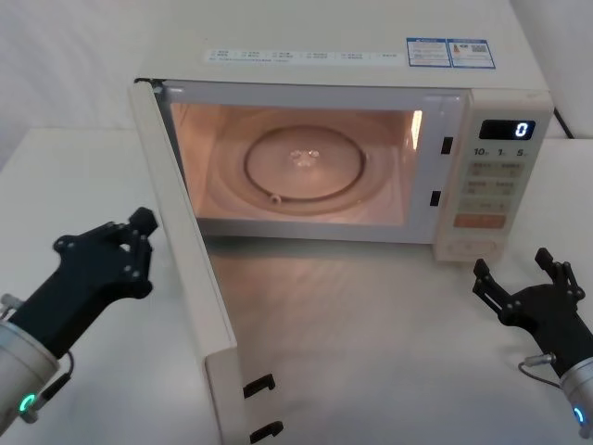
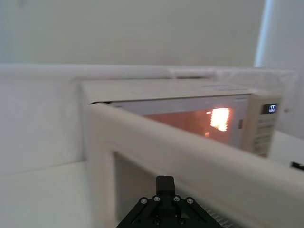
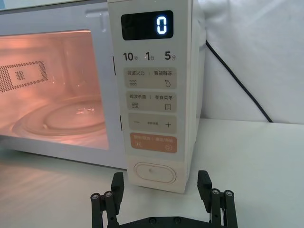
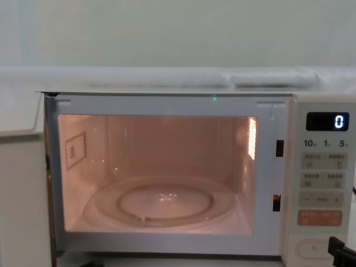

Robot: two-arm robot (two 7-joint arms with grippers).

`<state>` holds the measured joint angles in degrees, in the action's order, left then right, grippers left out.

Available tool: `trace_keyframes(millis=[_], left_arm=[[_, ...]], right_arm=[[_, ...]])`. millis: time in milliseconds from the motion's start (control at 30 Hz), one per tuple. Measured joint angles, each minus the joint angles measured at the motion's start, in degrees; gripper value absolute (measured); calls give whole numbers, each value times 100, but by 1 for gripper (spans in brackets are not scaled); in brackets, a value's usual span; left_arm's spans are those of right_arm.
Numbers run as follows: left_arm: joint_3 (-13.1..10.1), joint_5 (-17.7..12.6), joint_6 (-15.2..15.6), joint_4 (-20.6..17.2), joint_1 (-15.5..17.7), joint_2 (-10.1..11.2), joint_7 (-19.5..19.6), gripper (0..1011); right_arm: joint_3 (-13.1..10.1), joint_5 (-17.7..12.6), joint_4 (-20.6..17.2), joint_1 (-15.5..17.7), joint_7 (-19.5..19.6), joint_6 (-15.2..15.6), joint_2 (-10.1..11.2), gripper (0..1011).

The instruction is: Press the button to open the microwave door with one hand; close the microwave door with the other hand.

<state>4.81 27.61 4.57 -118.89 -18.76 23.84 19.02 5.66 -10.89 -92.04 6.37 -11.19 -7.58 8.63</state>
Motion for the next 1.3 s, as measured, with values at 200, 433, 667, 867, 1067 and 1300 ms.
trace_keyframes(millis=[200, 433, 667, 867, 1067, 1300], left_arm=[[-269, 112, 41, 15, 264, 160, 178, 0], [-684, 117, 117, 149, 633, 242, 200, 0], [-1045, 50, 162, 291, 981, 210, 77, 0], [-1273, -17, 165, 360, 1225, 172, -39, 0], [-1473, -42, 174, 458, 1444, 161, -126, 0], [-1625, -45, 156, 577, 1573, 150, -216, 0]], right_arm=[[0, 0, 0, 0, 0, 0, 0, 1002], [0, 0, 0, 0, -1, 0, 0, 1002], [0, 0, 0, 0, -1, 0, 0, 1002], [0, 1, 0, 0, 0, 0, 0, 1002], [0, 0, 0, 0, 0, 0, 0, 1002], [0, 0, 0, 0, 0, 0, 0, 1002]])
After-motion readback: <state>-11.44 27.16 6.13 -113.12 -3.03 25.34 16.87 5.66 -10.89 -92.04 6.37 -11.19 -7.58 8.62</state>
